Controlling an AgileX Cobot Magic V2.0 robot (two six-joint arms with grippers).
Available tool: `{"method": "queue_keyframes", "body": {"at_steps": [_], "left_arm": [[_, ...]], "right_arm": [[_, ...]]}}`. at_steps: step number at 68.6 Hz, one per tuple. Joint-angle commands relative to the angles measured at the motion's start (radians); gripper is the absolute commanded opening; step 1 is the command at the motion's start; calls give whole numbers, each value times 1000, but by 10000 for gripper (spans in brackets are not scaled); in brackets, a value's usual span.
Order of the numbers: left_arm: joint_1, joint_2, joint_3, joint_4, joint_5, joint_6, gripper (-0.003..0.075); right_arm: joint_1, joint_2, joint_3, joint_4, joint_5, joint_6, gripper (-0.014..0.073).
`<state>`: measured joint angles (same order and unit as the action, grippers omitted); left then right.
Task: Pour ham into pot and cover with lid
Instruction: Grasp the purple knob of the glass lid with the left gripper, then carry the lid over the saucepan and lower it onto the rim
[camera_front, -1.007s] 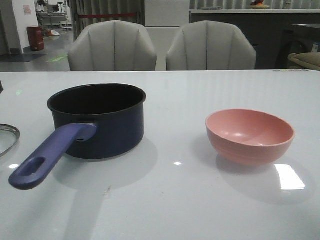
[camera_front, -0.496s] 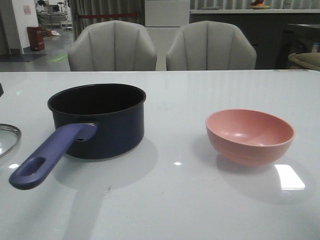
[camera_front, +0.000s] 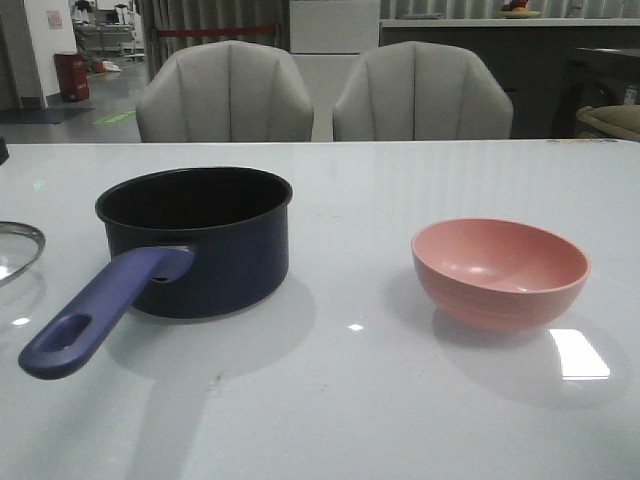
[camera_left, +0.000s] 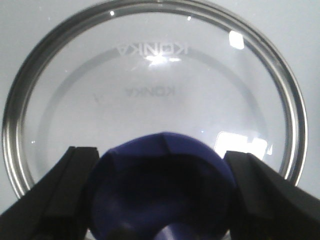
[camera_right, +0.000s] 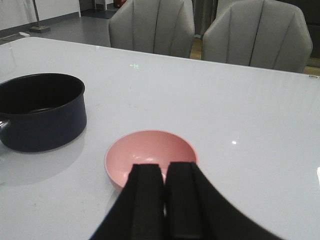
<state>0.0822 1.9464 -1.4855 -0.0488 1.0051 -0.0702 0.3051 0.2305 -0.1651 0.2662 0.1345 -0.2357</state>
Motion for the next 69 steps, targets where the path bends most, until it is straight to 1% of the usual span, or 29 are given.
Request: {"method": "queue_keyframes", "body": {"at_steps": [1,9,17,21,30,36,41,52,69], "left_arm": [[-8,-75,-90,-28,24,31,249],[-39,-107,-157,-28,32,51,249],[-106,-125,-227,-30,32,63,249],[-153,-129,-267,-34,50,79,248],[-292,-129,-322,-44,100,91,248],[-375,-127,-324,-44,97,94,248],[-421,-117,-326,-44,87,94,248],[-468,-72,-330,-44,100,94,248],[-468,-50,-330,-44,96,94,249]], "right_arm": [[0,6,-29,6,-87,-10,162],[0,6,-29,6,-87,-10,162],[0,6,-29,6,-87,-10,162],[0,6,-29,6,-87,-10,162],[0,6,-29,6,-87,-10,162],[0,6,-29,6,-87,-10,162],[0,6,-29,6,-87,-10,162],[0,6,-29,6,-87,-10,162],[0,6,-29,6,-87,-10,162]]}}
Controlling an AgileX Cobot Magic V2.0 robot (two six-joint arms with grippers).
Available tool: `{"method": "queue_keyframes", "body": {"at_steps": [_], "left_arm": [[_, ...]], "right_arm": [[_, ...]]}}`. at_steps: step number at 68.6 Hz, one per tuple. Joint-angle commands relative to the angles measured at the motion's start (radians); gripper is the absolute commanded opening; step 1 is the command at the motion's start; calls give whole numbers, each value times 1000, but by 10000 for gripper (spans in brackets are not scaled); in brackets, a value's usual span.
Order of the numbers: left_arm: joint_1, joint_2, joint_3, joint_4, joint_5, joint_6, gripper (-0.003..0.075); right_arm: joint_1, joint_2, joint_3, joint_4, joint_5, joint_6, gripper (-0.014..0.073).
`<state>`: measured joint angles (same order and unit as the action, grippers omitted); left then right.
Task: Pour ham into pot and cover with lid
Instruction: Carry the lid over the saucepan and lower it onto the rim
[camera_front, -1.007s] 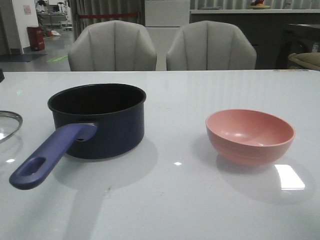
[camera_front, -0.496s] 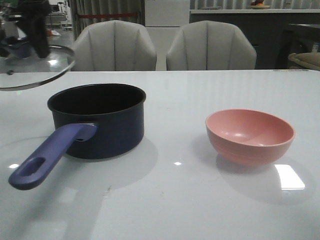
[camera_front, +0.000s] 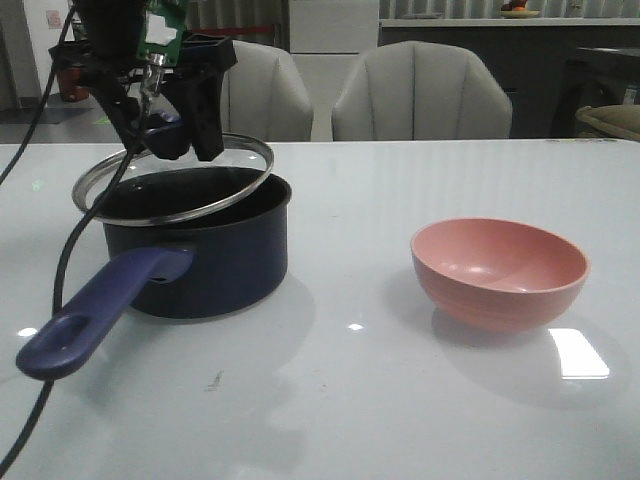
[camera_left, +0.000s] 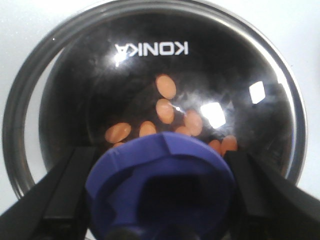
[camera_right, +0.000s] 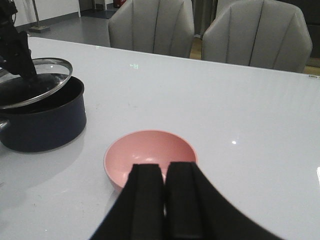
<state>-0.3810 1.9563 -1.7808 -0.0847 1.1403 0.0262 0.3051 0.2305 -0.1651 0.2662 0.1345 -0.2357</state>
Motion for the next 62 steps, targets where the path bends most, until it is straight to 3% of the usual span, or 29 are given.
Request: {"method": "queue_keyframes", "body": {"at_steps": [1,54,62], "left_arm": [[-5,-60,-35,-8,-41,-2,249],[-5,-49,-37,-53,-72,-2,253],[-5,-22,-37,-53,-80,-2,313]], "right_arm": [[0,6,-29,6,-87,-10,162],[0,6,-29,6,-87,-10,162],[0,6,-29,6,-87,-10,162]]}}
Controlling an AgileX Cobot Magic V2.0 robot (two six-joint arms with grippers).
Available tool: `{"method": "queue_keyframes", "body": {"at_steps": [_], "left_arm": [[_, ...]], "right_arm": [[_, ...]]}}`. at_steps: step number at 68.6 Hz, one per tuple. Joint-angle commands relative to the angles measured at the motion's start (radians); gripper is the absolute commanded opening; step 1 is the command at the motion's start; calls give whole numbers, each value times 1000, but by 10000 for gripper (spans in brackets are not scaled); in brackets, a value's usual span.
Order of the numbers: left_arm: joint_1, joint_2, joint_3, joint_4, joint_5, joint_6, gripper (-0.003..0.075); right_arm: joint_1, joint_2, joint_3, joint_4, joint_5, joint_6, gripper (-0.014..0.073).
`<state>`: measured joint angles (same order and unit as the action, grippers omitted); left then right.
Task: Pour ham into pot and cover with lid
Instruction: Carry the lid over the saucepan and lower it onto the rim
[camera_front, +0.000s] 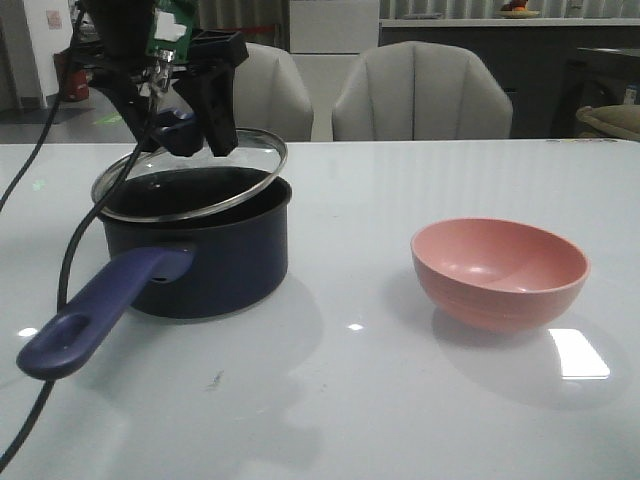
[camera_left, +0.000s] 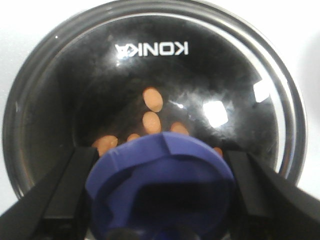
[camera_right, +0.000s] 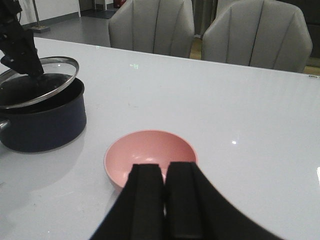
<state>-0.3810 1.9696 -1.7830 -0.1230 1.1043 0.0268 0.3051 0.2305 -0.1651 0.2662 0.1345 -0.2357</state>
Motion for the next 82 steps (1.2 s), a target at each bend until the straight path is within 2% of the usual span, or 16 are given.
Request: {"method": "queue_keyframes", "body": {"at_steps": [1,17,29,53,82], "left_arm": [[-5,-29,-34,-15,-46,-3,330],[-5,5,-34,-21,-44,-3,509],[-5,5,-39,-21,-47,-3,577],[-5,5,-106,60,11,-3,575],[-5,-1,-129,45,55,-3,575]], "right_arm": [[0,6,-29,6,-87,-10,162],[0,6,-29,6,-87,-10,162],[0,6,-29,6,-87,-10,162],[0,6,-29,6,-87,-10,162],[0,6,-29,6,-87,-10,162]]}}
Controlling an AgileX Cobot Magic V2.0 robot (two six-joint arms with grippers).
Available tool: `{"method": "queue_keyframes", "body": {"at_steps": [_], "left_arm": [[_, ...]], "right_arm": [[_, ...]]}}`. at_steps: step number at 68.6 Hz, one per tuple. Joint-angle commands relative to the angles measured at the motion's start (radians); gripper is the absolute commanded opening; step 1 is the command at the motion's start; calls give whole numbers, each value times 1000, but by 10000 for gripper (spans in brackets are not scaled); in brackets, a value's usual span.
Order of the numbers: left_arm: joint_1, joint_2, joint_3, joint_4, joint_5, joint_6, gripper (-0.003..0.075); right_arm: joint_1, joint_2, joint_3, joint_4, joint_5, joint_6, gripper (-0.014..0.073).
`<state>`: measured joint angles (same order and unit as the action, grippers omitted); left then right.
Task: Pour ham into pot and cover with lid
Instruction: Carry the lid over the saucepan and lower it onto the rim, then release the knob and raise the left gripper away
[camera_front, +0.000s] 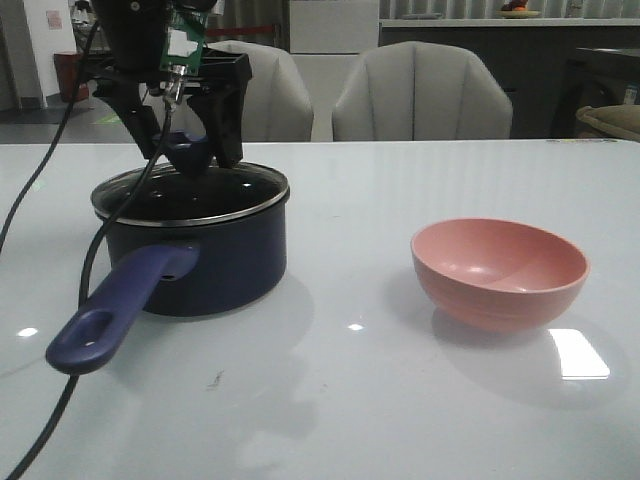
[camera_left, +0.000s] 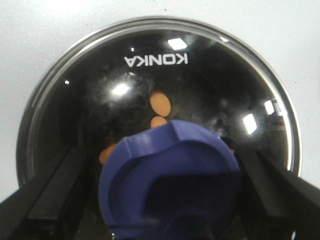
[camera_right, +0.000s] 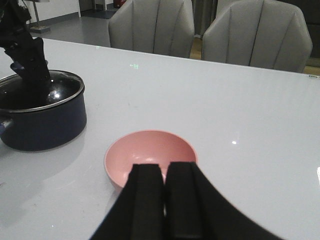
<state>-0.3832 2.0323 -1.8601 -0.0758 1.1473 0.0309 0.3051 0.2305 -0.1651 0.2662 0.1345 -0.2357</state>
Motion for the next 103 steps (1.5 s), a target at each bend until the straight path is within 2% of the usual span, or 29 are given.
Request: {"method": "queue_keyframes", "body": {"at_steps": [1,10,21,35,58,83,93,103], "left_arm": [[-3,-63,-60,-2,18,-7,575],[-3,-89,-108,-2,86,-7,571],[-3,-166,-106,-2,92,-7,571],[-3,-332,-1,0,0,-3,571],[-3,-697,422,-9,-260,1,571],[-3,-1208,966,-21,-662,1,557],[-3,-1416,1160,-23,-764,1,512],[-3,-1602,1332,-25,-807,1,419]], "right_arm": [[0,6,-29,6,-87,-10,162],[0,6,-29,6,-87,-10,162],[0,6,-29,6,-87,-10,162],[0,6,-29,6,-87,-10,162],[0,6,-29,6,-87,-10,162],[0,6,-29,6,-87,-10,162],[0,6,-29,6,-87,-10,162],[0,6,-29,6,-87,-10,162]]}}
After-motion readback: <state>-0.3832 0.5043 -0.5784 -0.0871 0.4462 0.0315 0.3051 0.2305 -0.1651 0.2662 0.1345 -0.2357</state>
